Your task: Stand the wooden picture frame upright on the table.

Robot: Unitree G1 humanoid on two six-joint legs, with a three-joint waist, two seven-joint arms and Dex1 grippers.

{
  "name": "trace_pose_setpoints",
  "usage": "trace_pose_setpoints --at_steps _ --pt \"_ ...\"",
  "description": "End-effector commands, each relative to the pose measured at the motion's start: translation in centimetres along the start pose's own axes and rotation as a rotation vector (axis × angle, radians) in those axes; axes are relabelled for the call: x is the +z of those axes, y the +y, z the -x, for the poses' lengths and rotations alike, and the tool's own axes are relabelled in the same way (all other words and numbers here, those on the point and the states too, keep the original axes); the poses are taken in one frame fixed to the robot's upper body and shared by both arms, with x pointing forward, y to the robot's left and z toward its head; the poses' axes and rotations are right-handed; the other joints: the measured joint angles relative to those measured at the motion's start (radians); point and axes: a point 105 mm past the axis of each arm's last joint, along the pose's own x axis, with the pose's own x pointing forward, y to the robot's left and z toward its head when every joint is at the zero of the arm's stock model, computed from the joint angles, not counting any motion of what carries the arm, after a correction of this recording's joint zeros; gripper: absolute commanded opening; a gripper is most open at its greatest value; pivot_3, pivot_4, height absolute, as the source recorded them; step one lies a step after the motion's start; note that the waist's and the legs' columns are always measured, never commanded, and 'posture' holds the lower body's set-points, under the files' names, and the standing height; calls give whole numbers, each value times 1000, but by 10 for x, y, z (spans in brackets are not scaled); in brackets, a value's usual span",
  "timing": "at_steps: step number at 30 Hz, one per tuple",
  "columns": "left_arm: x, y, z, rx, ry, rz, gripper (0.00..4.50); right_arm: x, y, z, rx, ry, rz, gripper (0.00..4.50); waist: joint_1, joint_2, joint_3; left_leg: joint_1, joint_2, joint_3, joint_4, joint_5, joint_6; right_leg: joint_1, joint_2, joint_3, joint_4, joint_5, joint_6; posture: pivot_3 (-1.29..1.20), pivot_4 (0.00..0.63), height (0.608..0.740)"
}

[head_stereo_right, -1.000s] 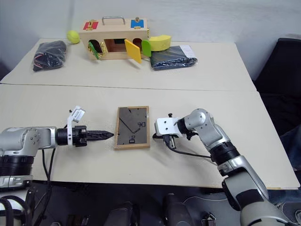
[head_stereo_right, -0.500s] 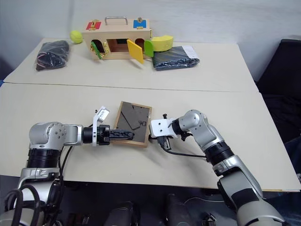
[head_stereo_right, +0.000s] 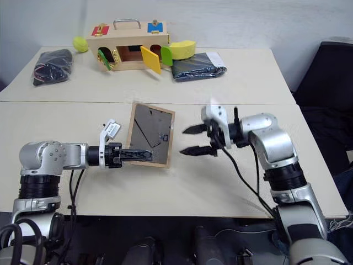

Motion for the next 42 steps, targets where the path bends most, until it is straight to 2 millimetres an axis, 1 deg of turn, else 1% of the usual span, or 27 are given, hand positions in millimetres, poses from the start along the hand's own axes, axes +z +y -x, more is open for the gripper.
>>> trace_pose_setpoints --at_steps 1,3,5,8,9,11,13,17,20,22,24,25,26,28,29,30,31,32,33,35,38,39,40,42 --pt "8 -23 -1 -63 -15 -93 1115 17 -3 -10 -15 -82 -61 4500 4 0 0 0 0 0 0 0 0 0 0 0 0 0 0 0 150 740" --pt "9 -28 -5 -79 -8 -114 1115 22 -7 -19 -28 -99 -75 4500 6 0 0 -1 -1 0 0 0 0 0 -1 0 -1 0 0 0 150 740" --pt "9 -35 -8 -102 -1 -139 1115 22 -10 -28 -39 -96 -70 4500 7 0 0 -1 -1 0 0 0 0 -1 -1 0 -1 0 0 0 150 740" --pt "8 -41 -10 -115 15 -169 1115 22 -10 -38 -40 -90 -51 4500 7 0 0 -2 -1 0 0 0 0 -1 -1 0 -1 0 0 0 150 740" --pt "5 -39 -12 -94 37 -185 1109 25 -6 -42 -17 -96 -42 4500 7 0 0 -2 -1 0 0 0 0 -1 -1 0 -2 0 0 0 150 740" --pt "0 -34 -13 -64 68 -204 1067 37 14 -47 96 -144 -24 4500 5 0 0 -2 -1 0 -1 0 0 -1 0 0 -2 0 0 0 150 740" --pt "0 -26 -11 -21 57 -196 1067 47 28 -44 153 -171 -17 4500 5 0 0 -3 -1 0 -1 0 0 -2 0 0 -1 0 0 0 150 740" --pt "2 -19 -7 12 39 -190 1067 49 29 -33 126 -167 -14 4500 7 0 0 -2 -1 0 -1 0 0 -2 0 0 -2 0 0 0 150 740" --pt "5 -16 -3 24 19 -185 1067 42 22 -4 33 -119 23 4500 10 0 0 -2 -1 0 -1 0 1 -1 -1 0 -2 0 0 0 150 740" --pt "6 -17 -2 18 9 -184 1067 22 10 13 -84 -3 167 4500 16 0 0 -3 -1 0 -1 -1 2 -1 -1 0 -4 0 0 0 150 740" --pt "6 -19 -1 13 7 -186 1067 8 2 23 -145 77 286 4500 16 -1 1 -3 -1 0 -1 -1 2 0 -1 0 -6 0 0 0 150 740" --pt "6 -20 -2 11 11 -190 1067 1 -4 28 -187 116 378 4500 16 -1 1 -3 -2 0 -1 -1 2 0 -1 0 -6 0 1 0 150 740" --pt "6 -21 -2 9 14 -192 1067 -4 -8 31 -209 143 443 4500 11 -1 1 -3 -2 0 -1 -1 2 0 -1 0 -6 0 1 0 150 740" --pt "6 -24 -1 -1 16 -193 1067 -10 -20 33 -294 158 690 4500 3 -1 1 -2 -1 1 -1 -1 2 0 0 1 -4 0 1 0 150 740" --pt "6 -24 -1 -4 16 -192 1067 -11 -22 32 -310 153 772 4500 1 -1 1 -2 -1 1 -2 -1 2 -1 1 2 -4 0 1 0 150 740" --pt "8 -26 -2 -9 15 -192 1067 -10 -24 29 -343 152 968 4500 -2 -1 1 -2 -1 1 -2 -1 1 -1 1 2 -4 0 1 0 150 740" --pt "9 -27 -2 -13 14 -192 1067 -9 -25 25 -360 142 1121 4500 -6 -2 2 -1 -1 1 -2 0 1 -1 1 2 -4 0 1 0 150 740" --pt "10 -29 -2 -22 12 -191 1067 -9 -24 20 -365 123 1239 4500 -10 -2 2 -1 -1 1 -2 0 1 -1 1 2 -4 0 1 0 150 740" --pt "11 -31 -3 -31 12 -189 1067 -10 -24 15 -364 102 1319 4500 -16 -2 2 -2 -1 1 -2 0 1 -1 1 2 -4 0 1 0 150 740" --pt "12 -35 -4 -50 15 -186 1067 -11 -25 4 -367 66 1442 4500 -22 -2 2 -2 -1 2 -1 0 1 -1 1 3 -3 0 1 0 150 740" --pt "13 -39 -5 -62 22 -183 1067 -11 -26 -5 -371 23 1552 4500 -23 -2 2 -1 -1 2 -1 0 0 -1 1 3 -2 0 0 0 150 740" --pt "13 -41 -6 -71 27 -183 1067 -9 -28 -10 -388 0 1577 4500 -23 -2 2 -1 0 2 -1 0 0 -1 1 3 -2 0 0 0 150 740" --pt "12 -44 -6 -85 37 -184 1067 -1 -31 -18 -443 -47 1593 4500 -23 -2 2 -1 0 2 -1 0 0 -2 1 3 -1 0 0 0 150 740" --pt "12 -47 -6 -97 48 -188 1067 10 -36 -31 -508 -105 1628 4105 -28 -2 2 -1 0 2 -1 0 -1 -2 1 3 0 0 0 0 150 740"
